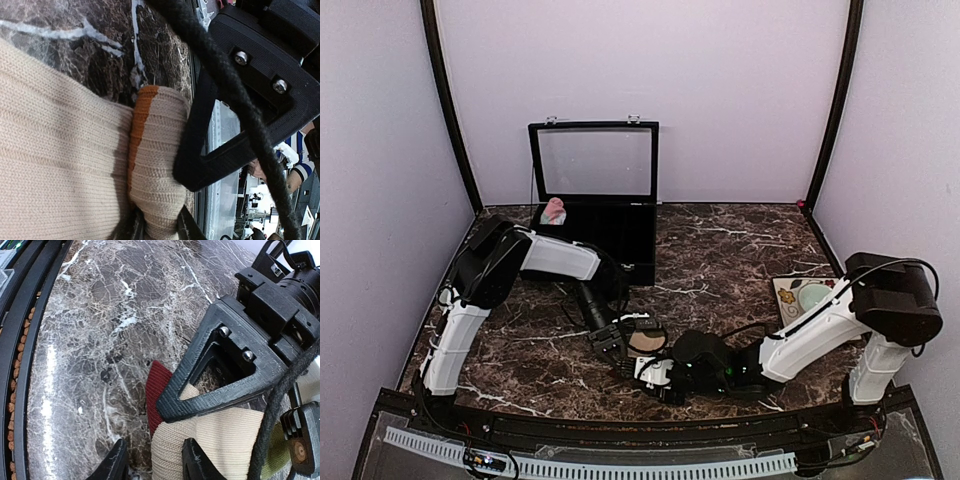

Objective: Roll the socks
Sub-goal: Roll the sock at the center of the board.

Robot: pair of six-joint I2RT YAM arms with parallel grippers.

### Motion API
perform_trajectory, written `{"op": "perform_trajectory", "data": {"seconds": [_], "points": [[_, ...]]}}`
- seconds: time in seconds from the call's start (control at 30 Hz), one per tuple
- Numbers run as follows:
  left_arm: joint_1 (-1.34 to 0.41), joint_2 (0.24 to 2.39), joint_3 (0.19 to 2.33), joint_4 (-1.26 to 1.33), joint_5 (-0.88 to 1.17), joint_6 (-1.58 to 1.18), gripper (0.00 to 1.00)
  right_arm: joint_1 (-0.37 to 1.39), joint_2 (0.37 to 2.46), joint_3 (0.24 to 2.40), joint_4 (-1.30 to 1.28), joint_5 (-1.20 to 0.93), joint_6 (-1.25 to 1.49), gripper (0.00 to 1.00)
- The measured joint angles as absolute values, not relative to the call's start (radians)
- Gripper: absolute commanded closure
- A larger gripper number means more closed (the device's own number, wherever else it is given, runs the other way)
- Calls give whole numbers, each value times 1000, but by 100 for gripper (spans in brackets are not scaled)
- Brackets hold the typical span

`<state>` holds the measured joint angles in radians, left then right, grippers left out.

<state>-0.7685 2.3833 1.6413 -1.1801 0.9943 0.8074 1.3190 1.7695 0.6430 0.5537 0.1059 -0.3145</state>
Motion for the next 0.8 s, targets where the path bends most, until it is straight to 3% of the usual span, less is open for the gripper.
{"op": "perform_trajectory", "data": {"seconds": [0.2, 0.37, 0.5, 0.53, 0.57, 0.8], "points": [[-768, 2383, 1641, -1182, 995, 808, 75, 1308, 1785, 643, 582, 116, -309, 69], [-768, 2369, 1631, -1177, 994, 815, 65, 1286, 1817, 639, 624, 116, -280, 81], [-767, 2321, 1596, -1153, 960, 820, 46, 1269, 1822, 631, 643, 91, -253, 86], [-766, 2304, 1583, -1145, 946, 820, 9, 1265, 1822, 628, 647, 83, -246, 87], [-766, 2285, 1569, -1134, 933, 821, 2, 1261, 1822, 626, 651, 73, -239, 88], [-764, 2087, 1428, -1010, 786, 792, 1, 1214, 1821, 615, 655, -16, -187, 94]]}}
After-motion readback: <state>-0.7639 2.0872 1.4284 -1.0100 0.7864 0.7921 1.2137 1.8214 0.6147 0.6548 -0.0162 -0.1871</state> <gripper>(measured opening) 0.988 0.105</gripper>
